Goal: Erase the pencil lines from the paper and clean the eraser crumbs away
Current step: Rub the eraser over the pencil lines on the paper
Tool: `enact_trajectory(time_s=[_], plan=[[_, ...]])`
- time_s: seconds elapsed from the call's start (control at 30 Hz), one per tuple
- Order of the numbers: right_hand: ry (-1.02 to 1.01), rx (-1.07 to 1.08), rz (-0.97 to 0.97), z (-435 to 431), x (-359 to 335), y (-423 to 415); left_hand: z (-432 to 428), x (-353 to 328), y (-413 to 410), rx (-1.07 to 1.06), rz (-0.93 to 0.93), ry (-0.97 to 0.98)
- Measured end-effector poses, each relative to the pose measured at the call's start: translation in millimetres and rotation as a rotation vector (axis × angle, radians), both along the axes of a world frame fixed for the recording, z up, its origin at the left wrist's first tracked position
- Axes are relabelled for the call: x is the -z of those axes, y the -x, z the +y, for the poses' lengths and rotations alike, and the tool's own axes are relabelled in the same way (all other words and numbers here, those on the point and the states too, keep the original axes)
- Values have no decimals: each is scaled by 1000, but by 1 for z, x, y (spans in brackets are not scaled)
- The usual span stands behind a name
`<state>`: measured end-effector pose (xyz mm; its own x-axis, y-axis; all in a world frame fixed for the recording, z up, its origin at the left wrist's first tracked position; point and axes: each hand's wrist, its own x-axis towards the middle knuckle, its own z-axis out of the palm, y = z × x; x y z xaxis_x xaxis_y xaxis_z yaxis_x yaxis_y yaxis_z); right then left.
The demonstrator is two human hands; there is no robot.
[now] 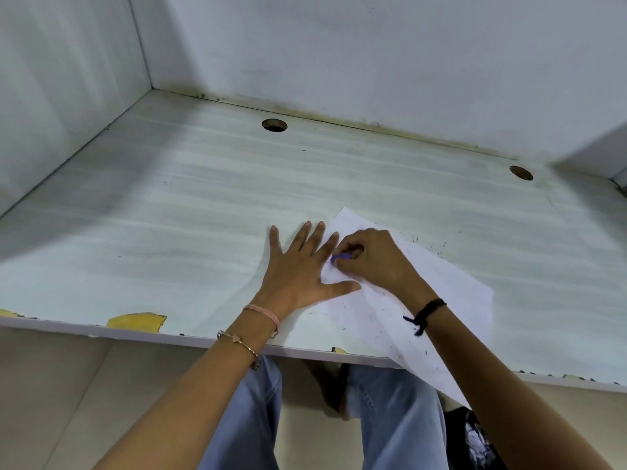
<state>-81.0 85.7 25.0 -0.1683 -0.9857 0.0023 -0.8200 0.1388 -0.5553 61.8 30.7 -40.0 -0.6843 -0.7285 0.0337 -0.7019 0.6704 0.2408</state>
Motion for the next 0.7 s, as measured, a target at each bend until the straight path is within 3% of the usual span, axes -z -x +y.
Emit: enact_trajectory(time_s=[0.07,0.2,0.37,0.53,0.7], plan=[[-16,-21,10,1,1,4,0,-1,0,1,-3,-4],[55,160,-2,-16,-2,24,1,-2,-1,-5,14,-29],[-110,-74,-7,1,-7,4,0,-1,0,0,-10,6],[16,142,-2,-18,-8,23,1,-2,-2,-3,4,-23],[-135,-71,-42,1,-11,2,0,-1,-1,4,0,4]])
